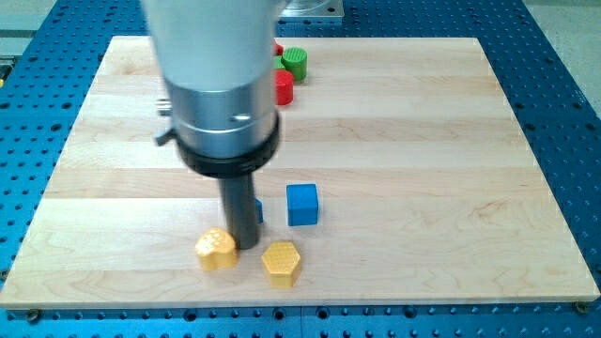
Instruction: Slide the red circle towards the center left side of the board
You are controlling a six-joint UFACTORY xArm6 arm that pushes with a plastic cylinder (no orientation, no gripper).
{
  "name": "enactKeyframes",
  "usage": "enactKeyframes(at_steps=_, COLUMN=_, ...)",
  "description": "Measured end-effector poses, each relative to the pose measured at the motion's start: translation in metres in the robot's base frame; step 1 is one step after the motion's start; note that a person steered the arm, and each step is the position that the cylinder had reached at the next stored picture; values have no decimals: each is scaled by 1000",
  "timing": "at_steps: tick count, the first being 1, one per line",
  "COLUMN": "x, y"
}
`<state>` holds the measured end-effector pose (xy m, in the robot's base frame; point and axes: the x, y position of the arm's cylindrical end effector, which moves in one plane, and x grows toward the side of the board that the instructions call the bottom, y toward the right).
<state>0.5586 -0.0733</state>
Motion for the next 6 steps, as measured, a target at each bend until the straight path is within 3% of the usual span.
enactKeyframes(at_steps=2, x=-53, y=-18)
enactKeyframes(at_steps=3, x=-92, y=-2)
enactKeyframes(at_steps=5, x=-214, y=102)
enactKeyframes(at_steps=6, x=-253, y=96)
